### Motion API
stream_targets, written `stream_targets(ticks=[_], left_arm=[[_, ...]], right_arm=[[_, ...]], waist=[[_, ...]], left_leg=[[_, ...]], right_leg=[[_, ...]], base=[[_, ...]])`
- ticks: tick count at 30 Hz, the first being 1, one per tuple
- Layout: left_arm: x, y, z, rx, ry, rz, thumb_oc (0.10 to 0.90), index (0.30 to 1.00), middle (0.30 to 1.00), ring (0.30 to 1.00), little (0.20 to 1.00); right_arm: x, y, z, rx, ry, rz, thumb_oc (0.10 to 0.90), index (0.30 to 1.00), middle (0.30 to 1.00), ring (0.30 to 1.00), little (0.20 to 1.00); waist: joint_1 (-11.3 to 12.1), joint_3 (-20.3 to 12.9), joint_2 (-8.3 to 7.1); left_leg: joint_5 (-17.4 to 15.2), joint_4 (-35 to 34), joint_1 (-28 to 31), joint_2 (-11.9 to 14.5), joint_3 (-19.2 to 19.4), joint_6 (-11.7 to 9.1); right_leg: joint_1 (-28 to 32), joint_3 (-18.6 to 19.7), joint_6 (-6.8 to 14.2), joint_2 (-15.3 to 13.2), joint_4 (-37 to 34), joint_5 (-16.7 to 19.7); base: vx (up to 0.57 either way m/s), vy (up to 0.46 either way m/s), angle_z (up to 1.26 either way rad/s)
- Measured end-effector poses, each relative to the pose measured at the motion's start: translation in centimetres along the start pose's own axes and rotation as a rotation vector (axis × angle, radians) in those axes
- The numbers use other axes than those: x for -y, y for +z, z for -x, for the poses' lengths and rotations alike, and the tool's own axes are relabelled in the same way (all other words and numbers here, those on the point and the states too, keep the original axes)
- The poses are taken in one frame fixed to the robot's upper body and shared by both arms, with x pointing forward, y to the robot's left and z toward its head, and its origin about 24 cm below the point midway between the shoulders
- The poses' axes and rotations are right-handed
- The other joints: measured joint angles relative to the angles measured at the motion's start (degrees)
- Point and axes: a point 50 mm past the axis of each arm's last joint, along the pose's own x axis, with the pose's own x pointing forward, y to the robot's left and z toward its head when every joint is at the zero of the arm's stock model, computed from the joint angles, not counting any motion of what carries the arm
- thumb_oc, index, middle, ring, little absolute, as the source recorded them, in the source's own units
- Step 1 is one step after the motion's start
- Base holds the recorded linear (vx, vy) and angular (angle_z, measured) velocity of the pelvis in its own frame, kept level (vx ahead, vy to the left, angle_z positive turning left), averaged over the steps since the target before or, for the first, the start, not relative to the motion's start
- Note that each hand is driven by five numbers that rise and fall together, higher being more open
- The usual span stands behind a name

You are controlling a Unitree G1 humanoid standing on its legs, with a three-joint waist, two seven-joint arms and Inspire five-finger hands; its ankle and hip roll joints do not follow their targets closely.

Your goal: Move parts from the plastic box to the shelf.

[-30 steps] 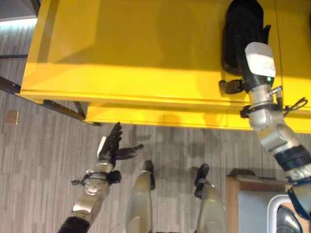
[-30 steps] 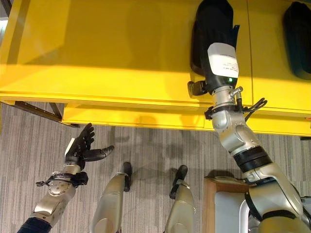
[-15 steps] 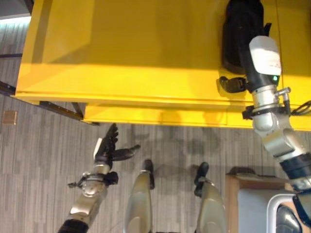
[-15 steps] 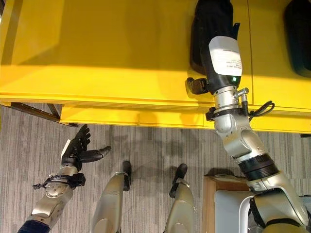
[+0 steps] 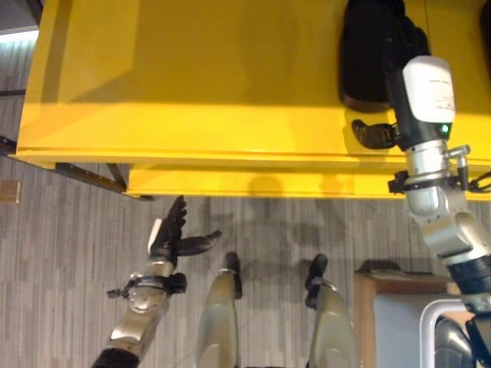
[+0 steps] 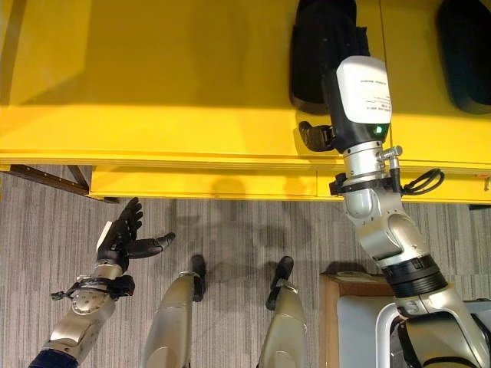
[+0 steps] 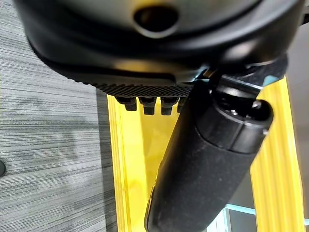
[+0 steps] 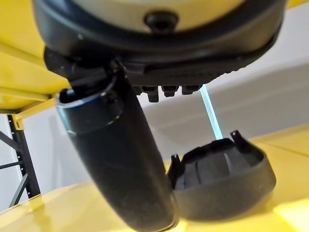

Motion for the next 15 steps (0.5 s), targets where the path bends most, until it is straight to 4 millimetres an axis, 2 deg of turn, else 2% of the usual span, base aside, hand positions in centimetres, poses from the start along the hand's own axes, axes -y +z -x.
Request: stream_targets(ticks=[7,15], left_arm=[[0.3,0.6,-0.1,0.024,-0.01,0.005,0.9,1.0,1.0,1.0,1.0],[-0.1,1.4,0.2,0.06,0.017,0.019,0.9,1.0,1.0,1.0,1.0]], right_arm=[[0.4,1.0,0.2,0.053,-0.016,-0.026,0.9,1.0,1.0,1.0,1.0],[-1.0,2.5,3.6,0.065,0.037,-0.153,0.9,1.0,1.0,1.0,1.0]], waist=[[0.0,0.0,-0.02],[-0.3,0.1,-0.3]], left_leg=[[0.1,0.2,0.1,0.2,0.0,-0.1],[0.0,0.1,0.4,0.6,-0.1,-0.1]], right_leg=[[0.0,0.0,0.0,0.1,0.2,0.0],[0.4,0.0,-0.1,0.6,0.0,-0.1]], base=[[0.0,0.0,0.0],[0.0,0.0,0.0]])
